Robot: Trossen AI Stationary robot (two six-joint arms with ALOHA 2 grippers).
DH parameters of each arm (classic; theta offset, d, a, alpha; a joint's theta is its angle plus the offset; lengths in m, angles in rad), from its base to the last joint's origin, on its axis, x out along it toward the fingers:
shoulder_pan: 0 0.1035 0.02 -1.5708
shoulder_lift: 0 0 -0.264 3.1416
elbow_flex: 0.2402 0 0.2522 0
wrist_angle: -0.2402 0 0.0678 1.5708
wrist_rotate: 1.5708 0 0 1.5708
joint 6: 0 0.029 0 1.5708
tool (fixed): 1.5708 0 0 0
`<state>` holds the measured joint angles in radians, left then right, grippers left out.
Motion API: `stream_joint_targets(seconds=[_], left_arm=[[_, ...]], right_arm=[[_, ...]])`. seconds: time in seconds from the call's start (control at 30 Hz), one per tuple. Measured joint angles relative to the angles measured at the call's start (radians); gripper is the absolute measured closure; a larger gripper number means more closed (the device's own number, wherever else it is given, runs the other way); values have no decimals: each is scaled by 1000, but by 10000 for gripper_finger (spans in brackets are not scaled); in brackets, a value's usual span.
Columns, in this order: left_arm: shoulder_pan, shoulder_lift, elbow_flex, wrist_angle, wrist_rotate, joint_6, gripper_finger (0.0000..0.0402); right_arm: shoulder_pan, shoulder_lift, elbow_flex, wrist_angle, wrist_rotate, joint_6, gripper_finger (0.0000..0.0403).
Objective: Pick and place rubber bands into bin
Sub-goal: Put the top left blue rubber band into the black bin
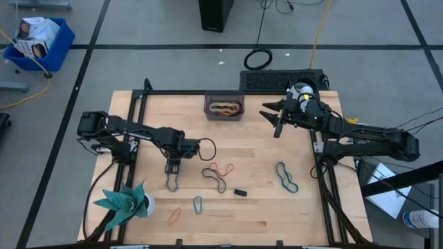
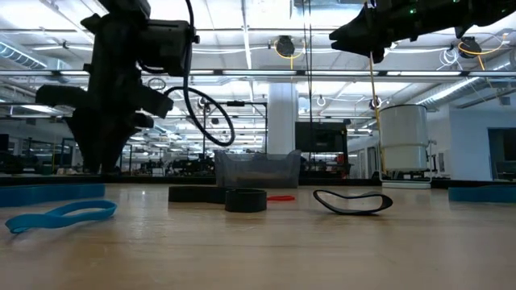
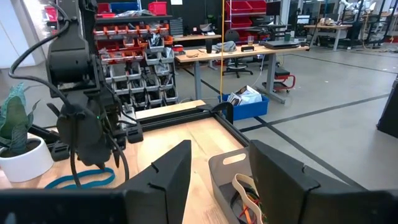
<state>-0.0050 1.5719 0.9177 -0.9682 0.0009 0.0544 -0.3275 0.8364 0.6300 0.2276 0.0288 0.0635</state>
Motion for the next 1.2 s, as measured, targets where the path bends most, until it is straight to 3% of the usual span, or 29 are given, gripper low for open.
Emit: stream_joint_targets(seconds=[0.4,0.77,1.2], left_arm=[[-3,0,-111,65,37,-22,259],[-2,-2,-142,137,68,-76,390],[9,-1,-131,145,96,-158,391]], right_arm=[[0,0,0,0,0,0,248],[0,0,0,0,0,0,248],[0,0,0,0,0,0,248]])
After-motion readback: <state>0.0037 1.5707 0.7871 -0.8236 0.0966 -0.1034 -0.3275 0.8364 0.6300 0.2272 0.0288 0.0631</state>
